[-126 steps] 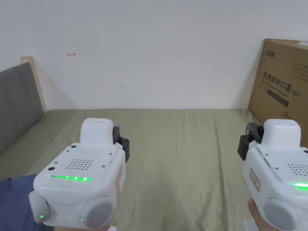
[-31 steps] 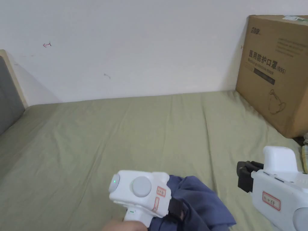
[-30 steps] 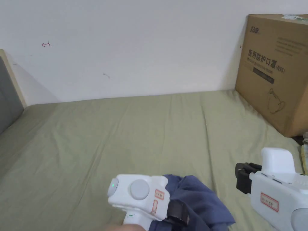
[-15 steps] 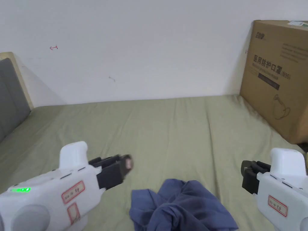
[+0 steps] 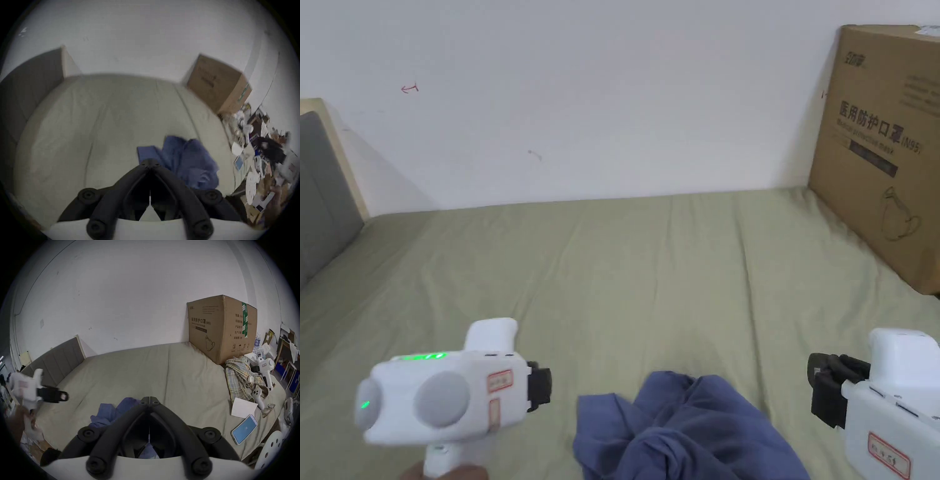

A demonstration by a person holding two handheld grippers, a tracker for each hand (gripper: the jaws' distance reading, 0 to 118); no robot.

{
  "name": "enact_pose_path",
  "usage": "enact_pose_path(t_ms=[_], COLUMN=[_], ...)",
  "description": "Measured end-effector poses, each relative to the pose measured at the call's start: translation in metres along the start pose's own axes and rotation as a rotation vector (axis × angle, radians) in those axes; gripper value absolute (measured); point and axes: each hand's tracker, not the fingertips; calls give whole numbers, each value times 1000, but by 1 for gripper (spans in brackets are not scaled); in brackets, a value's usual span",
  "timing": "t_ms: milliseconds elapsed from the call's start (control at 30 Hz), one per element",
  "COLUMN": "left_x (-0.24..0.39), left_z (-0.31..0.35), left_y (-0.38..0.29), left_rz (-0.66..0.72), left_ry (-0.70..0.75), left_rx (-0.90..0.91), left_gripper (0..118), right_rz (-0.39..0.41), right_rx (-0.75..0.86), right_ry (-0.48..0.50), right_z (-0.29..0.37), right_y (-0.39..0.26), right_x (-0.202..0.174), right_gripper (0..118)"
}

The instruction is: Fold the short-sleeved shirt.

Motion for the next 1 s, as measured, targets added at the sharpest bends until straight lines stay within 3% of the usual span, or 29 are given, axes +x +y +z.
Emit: enact_pose_path(t_ms=[67, 100, 133, 167, 200, 400, 467, 500, 567, 600, 667, 700, 733, 767, 800, 833, 1000], left_x=[-6, -8, -10, -11, -12, -11, -1, 1, 3, -1, -13, -19, -23, -25, -26, -27, -22], left_z=[-51, -73, -96, -118, -136, -202, -195, -185, -161, -147, -116, -100, -87, -75, -66, -59, -44], left_y=[16, 19, 22, 22, 19, 0, -1, -1, -3, -4, -8, -11, -14, -16, -19, -22, -28], left_rz=[14, 27, 18, 18, 17, 1, -84, -119, -203, -223, -118, -83, -65, -66, -75, -89, -106], left_ry=[-8, -6, 35, 85, 89, 113, 129, 95, 106, 75, -5, -34, -52, -42, -33, -24, -39], left_rx=[-103, -149, -196, -240, -268, -347, -325, -289, -215, -184, -133, -95, -76, -58, -50, -59, -53], left_gripper=[0, 18, 67, 104, 115, 116, 111, 95, 8, 0, 0, 0, 0, 0, 0, 0, 0], right_rz=[4, 1, -5, -11, -13, -28, -34, -37, -48, -58, -111, -145, -146, -129, -120, -136, -281], right_rx=[-14, -21, -28, -39, -52, -133, -154, -163, -181, -192, -191, -232, -262, -275, -314, -341, -550], right_ry=[-10, -13, -18, -24, -32, -83, -95, -99, -90, -37, 167, 221, 208, 162, 125, 94, 151], right_z=[-9, -13, -17, -22, -27, -51, -59, -63, -69, -72, -74, -78, -83, -88, -93, -99, -151], right_y=[-2, -3, -5, -8, -10, -22, -26, -29, -34, -37, -41, -42, -43, -44, -45, -46, -60], right_x=[5, 7, 11, 15, 18, 42, 47, 49, 54, 56, 62, 64, 63, 61, 61, 63, 79], right_gripper=[1, 0, 0, 0, 0, 0, 0, 1, 0, 0, 0, 0, 3, 30, 79, 118, 112])
